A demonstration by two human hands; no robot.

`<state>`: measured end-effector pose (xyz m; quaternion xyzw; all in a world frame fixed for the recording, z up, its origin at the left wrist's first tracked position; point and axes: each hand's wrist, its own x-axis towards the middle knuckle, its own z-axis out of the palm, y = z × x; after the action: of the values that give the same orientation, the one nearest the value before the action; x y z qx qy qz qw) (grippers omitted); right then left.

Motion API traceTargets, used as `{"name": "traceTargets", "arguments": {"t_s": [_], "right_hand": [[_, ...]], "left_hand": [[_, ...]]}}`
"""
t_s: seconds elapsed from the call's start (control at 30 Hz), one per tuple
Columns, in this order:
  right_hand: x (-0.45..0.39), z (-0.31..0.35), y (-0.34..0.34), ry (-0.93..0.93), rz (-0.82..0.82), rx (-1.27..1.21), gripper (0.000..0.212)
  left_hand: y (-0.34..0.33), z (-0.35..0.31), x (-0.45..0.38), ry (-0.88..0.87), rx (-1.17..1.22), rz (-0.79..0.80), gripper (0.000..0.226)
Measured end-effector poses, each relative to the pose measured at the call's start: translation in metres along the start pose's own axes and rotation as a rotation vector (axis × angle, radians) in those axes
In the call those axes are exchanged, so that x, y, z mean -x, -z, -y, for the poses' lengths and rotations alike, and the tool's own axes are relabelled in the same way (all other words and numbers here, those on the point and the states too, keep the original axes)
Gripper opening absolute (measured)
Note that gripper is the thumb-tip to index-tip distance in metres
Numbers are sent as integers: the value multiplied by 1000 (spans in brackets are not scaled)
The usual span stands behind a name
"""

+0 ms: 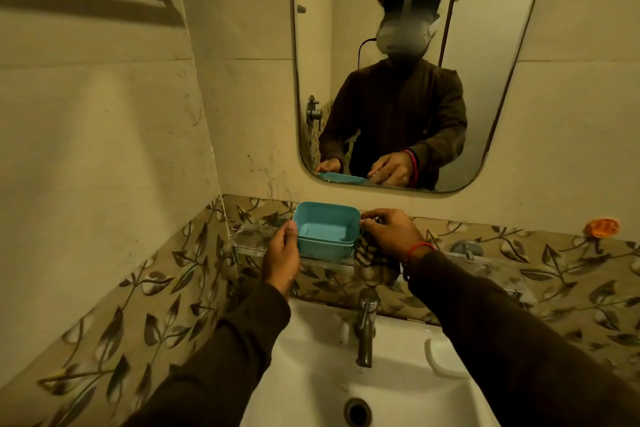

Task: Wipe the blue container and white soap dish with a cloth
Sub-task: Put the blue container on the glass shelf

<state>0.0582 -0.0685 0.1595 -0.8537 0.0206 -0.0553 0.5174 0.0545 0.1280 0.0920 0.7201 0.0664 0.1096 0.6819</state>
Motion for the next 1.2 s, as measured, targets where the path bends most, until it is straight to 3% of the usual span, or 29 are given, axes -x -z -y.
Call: {"name": "traceTargets", "arguments": {"t_s": [0.2, 0.47, 0.57, 0.7, 0.77, 0.87, 0.97, 1.07, 1.2], "right_hand": [[-17, 0, -10, -26, 50, 38, 33], [-23, 0, -21, -89, 113, 190, 36], [-20, -2, -18, -82, 44, 171, 39], [-14, -7, 0, 13, -138, 160, 21], [-8, -11, 13, 52, -210, 75, 16], [6, -21, 39, 72, -235, -132, 16], [29, -26, 62, 103, -184, -413, 22], [60, -37, 82, 132, -152, -495, 26], [103, -71, 102, 128, -75, -483, 24]], "left_hand": [[-4, 1, -15, -130, -252, -31, 41], [0, 3, -25, -107, -369, -3, 40], [2, 3, -28, -84, -362, -23, 41], [3, 5, -26, -84, -321, -93, 40], [3, 10, -18, -177, -290, -202, 39], [-9, 19, 12, -480, -185, -278, 31], [-37, 39, 52, -615, -152, -94, 20], [-70, 65, 90, -508, -172, 163, 17], [-120, 98, 119, -323, -231, 332, 8]]}}
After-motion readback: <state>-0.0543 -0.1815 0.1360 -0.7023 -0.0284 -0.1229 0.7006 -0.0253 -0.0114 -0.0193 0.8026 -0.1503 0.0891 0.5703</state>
